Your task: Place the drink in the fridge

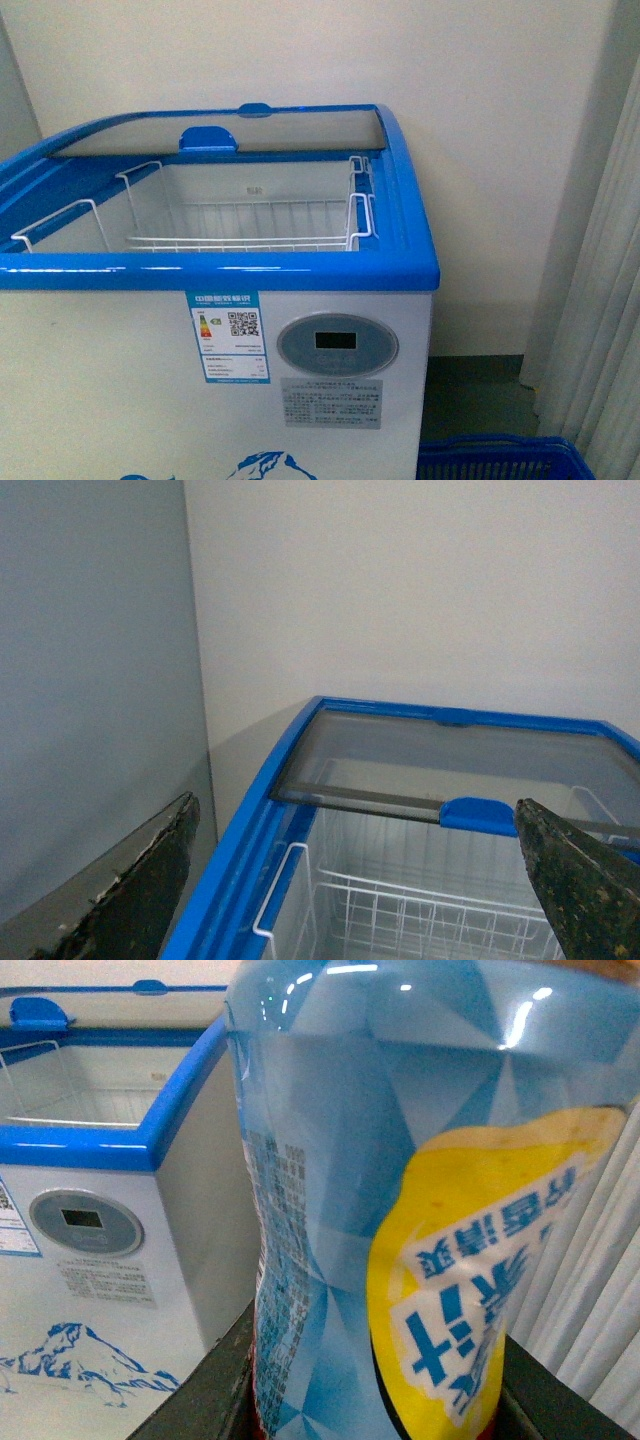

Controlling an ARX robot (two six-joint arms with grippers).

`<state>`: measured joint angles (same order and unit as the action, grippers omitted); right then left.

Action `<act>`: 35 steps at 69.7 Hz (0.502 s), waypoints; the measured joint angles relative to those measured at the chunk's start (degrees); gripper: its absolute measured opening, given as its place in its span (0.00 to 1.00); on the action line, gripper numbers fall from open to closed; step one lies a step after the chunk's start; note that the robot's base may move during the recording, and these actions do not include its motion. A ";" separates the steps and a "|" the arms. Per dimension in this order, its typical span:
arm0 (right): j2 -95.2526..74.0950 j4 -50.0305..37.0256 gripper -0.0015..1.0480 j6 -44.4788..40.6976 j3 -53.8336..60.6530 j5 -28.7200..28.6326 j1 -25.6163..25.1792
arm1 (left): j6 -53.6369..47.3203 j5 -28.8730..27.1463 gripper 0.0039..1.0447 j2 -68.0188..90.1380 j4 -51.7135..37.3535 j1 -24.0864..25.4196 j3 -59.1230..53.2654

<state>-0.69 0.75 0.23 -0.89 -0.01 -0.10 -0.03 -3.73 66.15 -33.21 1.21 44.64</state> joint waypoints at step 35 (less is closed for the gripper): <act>0.00 0.00 0.38 0.00 0.00 0.00 0.00 | 4.72 -7.89 0.92 -28.41 7.67 -1.86 -25.11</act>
<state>-0.69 0.75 0.23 -0.89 -0.01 -0.10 4.69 -11.62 37.74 -25.54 -0.64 19.53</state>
